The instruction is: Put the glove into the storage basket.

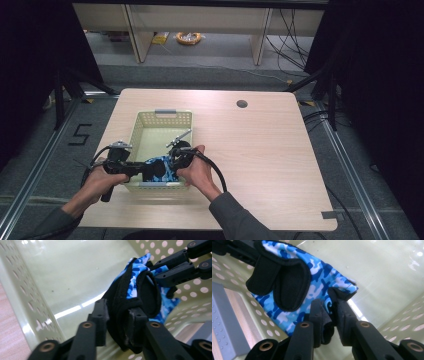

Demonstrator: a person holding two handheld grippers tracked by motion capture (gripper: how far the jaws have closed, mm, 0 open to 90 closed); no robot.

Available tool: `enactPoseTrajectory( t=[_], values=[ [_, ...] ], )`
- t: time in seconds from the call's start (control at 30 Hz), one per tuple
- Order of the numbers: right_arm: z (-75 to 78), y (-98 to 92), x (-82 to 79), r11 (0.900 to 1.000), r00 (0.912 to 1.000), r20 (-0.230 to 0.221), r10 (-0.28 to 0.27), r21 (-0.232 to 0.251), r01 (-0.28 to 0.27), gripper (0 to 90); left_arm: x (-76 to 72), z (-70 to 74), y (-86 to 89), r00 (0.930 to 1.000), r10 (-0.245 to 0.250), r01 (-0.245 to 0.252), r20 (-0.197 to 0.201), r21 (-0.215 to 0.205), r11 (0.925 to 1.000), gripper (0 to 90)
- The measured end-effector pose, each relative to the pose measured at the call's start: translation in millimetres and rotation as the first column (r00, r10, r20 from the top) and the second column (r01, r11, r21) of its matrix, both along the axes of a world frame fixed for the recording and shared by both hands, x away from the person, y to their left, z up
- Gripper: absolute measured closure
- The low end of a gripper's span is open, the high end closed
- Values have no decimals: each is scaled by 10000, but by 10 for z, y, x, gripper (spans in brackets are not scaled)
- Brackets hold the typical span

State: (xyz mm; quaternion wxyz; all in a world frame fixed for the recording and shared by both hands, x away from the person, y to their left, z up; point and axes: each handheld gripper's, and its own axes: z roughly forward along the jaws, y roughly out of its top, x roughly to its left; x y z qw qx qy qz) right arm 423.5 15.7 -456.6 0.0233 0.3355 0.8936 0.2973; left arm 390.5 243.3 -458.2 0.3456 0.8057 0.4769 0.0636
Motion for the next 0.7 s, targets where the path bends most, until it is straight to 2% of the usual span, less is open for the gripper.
enactPoseTrajectory(
  t=[0.03,0.07,0.1,0.13,0.17,0.2,0.23,0.37,0.43,0.47,0.5,0.57,0.63,0.67,0.7],
  values=[
    [0,1,0,10000,10000,-11,-21,-4,21,763,8,5,-8,10000,-68,68,-21,-67,10000,675],
    [-6,-6,18,9999,9998,155,106,-19,-106,760,9,17,-12,10000,-53,53,55,75,10000,637],
    [-1,-2,8,10000,10000,52,-70,16,70,749,14,16,-29,9996,111,-110,241,-58,9999,620],
    [4,-2,11,10000,9999,83,-99,15,99,738,23,35,-27,9998,127,-128,155,81,9999,601],
    [8,1,12,9999,9998,119,-143,64,142,713,31,55,-7,10000,-70,70,41,172,9998,572],
    [19,0,13,9998,9997,146,-202,65,201,675,33,61,-6,9999,-45,44,133,145,9999,564],
    [28,4,6,9992,9992,26,-389,75,389,660,30,81,1,9999,-27,23,142,294,9996,564],
    [129,-6,-5,9995,9949,981,-242,207,222,601,22,117,35,9999,30,-30,162,10,10000,525],
    [180,-10,-23,9989,9946,1016,-230,431,187,589,7,146,46,9995,173,-171,275,-83,9998,525],
    [213,-26,-17,9987,9927,1209,-41,511,-21,572,-2,156,45,9991,247,-242,333,-134,9996,517],
    [234,-30,-28,9983,9920,1253,-154,575,82,566,-7,172,57,9993,142,-136,345,-190,9997,509],
    [279,-59,-42,9967,9903,1390,-53,805,-60,541,-29,202,45,9984,323,-300,464,-492,9983,473],
    [323,-89,-75,9954,9922,1202,-339,927,228,525,-72,252,36,9987,160,-139,489,-429,9990,454],
    [334,-112,-78,9949,9913,1282,-295,999,167,516,-97,264,11,9981,206,-165,584,-699,9974,441],
    [349,-148,-81,9932,9896,1435,-56,1159,-112,508,-114,279,6,9982,92,-52,601,-667,9978,426]
  ],
)
